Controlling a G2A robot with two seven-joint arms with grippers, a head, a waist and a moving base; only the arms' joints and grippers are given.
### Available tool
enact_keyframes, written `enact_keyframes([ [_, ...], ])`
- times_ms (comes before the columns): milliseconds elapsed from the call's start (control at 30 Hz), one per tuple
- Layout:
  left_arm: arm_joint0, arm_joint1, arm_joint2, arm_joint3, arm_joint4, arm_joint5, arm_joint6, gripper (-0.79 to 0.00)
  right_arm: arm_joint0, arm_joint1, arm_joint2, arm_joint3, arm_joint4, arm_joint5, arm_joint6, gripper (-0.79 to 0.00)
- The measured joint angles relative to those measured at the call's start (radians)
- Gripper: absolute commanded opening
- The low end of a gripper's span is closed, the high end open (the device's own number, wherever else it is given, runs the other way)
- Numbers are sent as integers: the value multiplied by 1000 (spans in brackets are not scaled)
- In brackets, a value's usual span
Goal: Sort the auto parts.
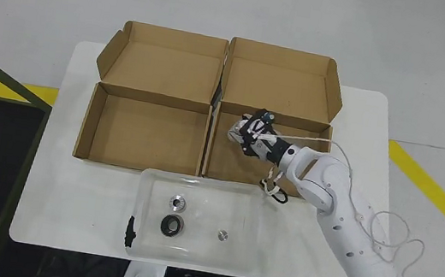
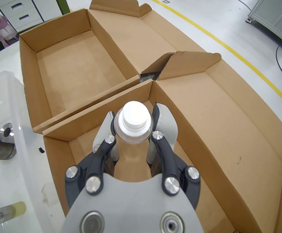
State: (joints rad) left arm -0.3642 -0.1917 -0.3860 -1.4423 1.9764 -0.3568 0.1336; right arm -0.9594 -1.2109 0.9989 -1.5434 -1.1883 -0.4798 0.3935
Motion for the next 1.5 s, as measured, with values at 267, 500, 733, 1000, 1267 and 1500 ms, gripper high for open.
enact_keyframes([
  [267, 0, 0, 0, 0, 0, 0, 0, 0, 22, -14, -43, 59, -17, 19, -12, -443],
  [500, 0, 0, 0, 0, 0, 0, 0, 0, 19, -17, -42, 48, -26, 23, -26, 0],
  [733, 0, 0, 0, 0, 0, 0, 0, 0, -18, -4, -1, -76, -69, 18, 7, 0],
  [1000, 0, 0, 0, 0, 0, 0, 0, 0, -102, 20, 67, -300, 14, -80, 173, 0],
  [1267, 0, 0, 0, 0, 0, 0, 0, 0, -222, 48, 106, -509, 27, -177, 315, 0],
  [1500, 0, 0, 0, 0, 0, 0, 0, 0, -327, 67, 105, -600, -14, -243, 361, 0],
])
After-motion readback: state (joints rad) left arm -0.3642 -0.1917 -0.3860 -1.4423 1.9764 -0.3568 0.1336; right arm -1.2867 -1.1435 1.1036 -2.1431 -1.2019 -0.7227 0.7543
